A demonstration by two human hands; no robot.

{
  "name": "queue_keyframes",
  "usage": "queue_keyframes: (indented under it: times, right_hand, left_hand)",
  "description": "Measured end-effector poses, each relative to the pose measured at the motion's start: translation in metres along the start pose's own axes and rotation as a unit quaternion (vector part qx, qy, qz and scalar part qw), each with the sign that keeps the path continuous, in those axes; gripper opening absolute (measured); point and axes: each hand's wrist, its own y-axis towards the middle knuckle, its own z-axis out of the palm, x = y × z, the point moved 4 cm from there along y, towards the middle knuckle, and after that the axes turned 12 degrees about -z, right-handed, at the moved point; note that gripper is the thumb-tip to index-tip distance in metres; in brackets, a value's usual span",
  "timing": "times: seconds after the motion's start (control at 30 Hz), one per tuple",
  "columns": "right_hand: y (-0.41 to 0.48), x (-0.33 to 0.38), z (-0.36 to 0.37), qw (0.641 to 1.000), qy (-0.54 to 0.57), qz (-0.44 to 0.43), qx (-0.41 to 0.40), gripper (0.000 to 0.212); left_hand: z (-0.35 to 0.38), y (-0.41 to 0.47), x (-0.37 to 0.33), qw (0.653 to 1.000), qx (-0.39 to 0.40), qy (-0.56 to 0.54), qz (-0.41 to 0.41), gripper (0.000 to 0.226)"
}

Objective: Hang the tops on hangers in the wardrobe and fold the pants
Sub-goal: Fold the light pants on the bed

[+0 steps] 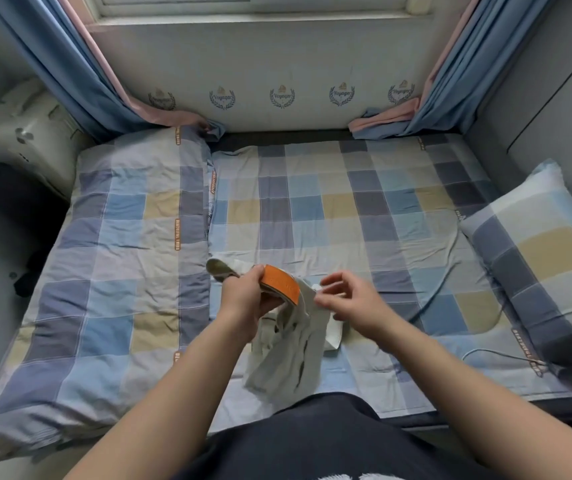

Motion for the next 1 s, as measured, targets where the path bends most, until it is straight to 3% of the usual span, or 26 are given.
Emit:
queue_keyframes:
  times: [0.17,0.33,0.47,0.53,0.6,0.77,0.83,0.9,1.0]
  right_hand:
    - [-0.004,-0.04,0.036,0.992,-0.106,0.011,0.062,0.064]
    - [0.012,-0.041,0.042,0.981,-0.195,0.008,0.0,0.054]
    - [0.014,-0.03,0.046,0.985,-0.173,0.009,0.026,0.063]
    - [0.013,-0.027,0.049,0.986,-0.166,0.008,0.028,0.049]
    - [0.013,-0.028,0.049,0.982,-0.19,0.003,0.019,0.012]
    - [0.015,-0.023,0.023,0.975,-0.217,-0.009,-0.049,0.026]
    - [0.019,-0.015,0.008,0.976,-0.201,-0.038,-0.078,0.031]
    - [0.023,-0.003,-0.005,0.975,-0.19,-0.072,-0.093,0.033]
    - [0.027,0.014,-0.013,0.975,-0.172,-0.108,-0.087,0.033]
  left_hand:
    - [0.006,-0.012,-0.001,0.999,0.029,-0.036,-0.025,0.018]
    - [0.013,-0.026,-0.007,0.996,0.063,-0.05,-0.028,0.02]
    - [0.012,-0.03,-0.008,0.995,0.07,-0.069,-0.028,0.021]
    - [0.012,-0.031,-0.007,0.994,0.074,-0.068,-0.032,0.021]
    - [0.011,-0.03,-0.004,0.994,0.078,-0.065,-0.029,0.022]
    - [-0.001,-0.021,0.002,0.995,0.06,-0.068,-0.028,0.021]
    - [-0.013,-0.016,0.005,1.0,0.018,-0.008,-0.015,0.018]
    - [-0.024,-0.011,0.007,0.987,-0.047,0.153,0.03,0.031]
    - [-0.025,-0.009,0.01,0.905,-0.112,0.393,0.116,0.051]
